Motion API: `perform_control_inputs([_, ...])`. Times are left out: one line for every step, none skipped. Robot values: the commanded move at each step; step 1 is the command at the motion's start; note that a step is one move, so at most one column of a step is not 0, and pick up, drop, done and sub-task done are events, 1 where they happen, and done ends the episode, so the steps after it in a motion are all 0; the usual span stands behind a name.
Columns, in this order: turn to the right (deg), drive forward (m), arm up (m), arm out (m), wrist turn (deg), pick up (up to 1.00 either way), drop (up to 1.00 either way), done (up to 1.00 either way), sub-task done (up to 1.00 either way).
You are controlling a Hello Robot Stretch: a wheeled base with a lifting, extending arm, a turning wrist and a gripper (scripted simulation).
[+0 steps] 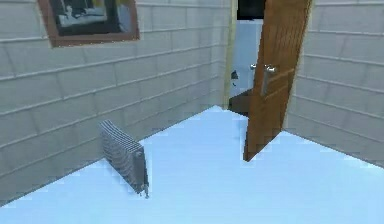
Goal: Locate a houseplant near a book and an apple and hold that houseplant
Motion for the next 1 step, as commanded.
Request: perform_control_inputs([3.0, 0.0, 0.0, 0.0, 0.0, 0.0, 0.0, 0.0, 0.0])
